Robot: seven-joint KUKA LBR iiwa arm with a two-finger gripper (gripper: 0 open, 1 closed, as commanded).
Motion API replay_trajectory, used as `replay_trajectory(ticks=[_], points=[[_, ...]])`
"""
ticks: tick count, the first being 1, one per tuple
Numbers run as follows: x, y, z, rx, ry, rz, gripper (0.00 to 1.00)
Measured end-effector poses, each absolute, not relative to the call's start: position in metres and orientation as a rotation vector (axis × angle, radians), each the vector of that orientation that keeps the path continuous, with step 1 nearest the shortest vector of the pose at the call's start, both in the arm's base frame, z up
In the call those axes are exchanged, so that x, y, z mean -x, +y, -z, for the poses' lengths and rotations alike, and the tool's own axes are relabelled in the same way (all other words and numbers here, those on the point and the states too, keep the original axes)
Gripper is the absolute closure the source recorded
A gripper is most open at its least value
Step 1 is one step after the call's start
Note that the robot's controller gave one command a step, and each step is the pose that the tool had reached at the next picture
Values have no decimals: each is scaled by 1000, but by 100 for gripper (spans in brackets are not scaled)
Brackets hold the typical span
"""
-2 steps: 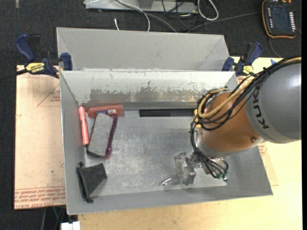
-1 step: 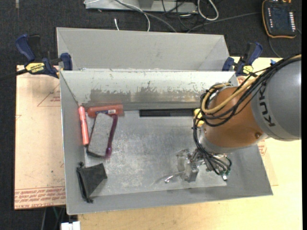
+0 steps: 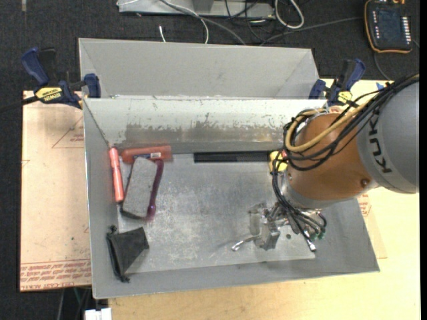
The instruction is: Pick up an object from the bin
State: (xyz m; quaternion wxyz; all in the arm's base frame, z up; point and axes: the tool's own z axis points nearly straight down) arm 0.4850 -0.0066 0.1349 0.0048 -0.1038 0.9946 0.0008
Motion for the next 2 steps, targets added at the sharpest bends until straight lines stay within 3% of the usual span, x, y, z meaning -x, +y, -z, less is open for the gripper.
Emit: replay_trajectory(ticks=[2], points=[[-485, -6, -181, 324, 3116, -3, 100]])
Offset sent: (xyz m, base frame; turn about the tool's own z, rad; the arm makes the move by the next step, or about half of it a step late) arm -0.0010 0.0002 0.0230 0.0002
